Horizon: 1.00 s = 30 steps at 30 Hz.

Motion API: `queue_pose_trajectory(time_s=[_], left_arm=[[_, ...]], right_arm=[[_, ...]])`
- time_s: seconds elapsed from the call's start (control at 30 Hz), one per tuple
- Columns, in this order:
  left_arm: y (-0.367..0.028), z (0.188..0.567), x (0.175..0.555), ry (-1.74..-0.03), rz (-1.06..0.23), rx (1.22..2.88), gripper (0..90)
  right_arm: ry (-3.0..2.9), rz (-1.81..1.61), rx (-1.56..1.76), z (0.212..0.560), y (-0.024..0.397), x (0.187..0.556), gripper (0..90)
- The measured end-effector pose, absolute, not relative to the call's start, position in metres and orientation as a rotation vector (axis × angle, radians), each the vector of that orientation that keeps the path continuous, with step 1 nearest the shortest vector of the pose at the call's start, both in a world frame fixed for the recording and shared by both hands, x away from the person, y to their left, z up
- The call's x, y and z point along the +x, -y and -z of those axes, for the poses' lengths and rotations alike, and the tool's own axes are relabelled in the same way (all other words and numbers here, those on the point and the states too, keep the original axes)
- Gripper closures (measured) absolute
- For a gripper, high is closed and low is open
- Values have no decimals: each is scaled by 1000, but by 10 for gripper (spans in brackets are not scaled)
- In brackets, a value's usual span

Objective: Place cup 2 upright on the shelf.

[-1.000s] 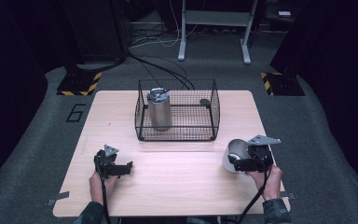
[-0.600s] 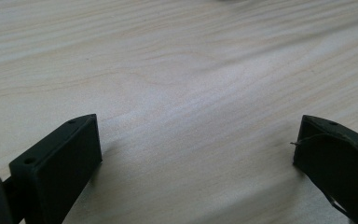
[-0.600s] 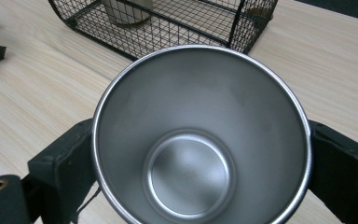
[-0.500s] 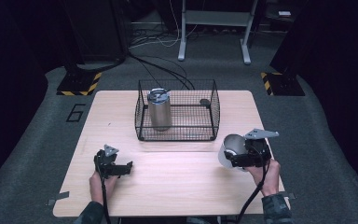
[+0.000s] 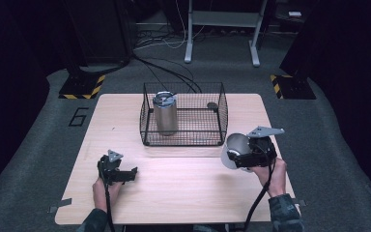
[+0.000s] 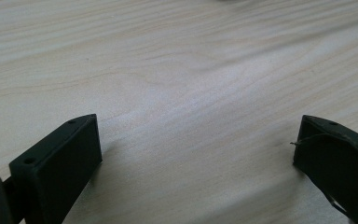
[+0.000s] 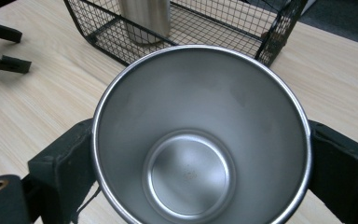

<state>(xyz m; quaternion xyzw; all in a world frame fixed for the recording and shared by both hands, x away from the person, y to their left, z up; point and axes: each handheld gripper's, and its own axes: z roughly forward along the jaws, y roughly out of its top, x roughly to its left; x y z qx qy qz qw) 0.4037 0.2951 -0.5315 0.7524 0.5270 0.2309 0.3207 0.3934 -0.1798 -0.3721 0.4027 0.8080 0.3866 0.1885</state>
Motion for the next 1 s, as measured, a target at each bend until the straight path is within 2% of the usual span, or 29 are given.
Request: queue_pose_trajectory(time_s=[1.0], left_arm=[[-295,532,404,-1383,-608,1973,5]], right_arm=[[-2311,-1106,1037,333,147,422,59]])
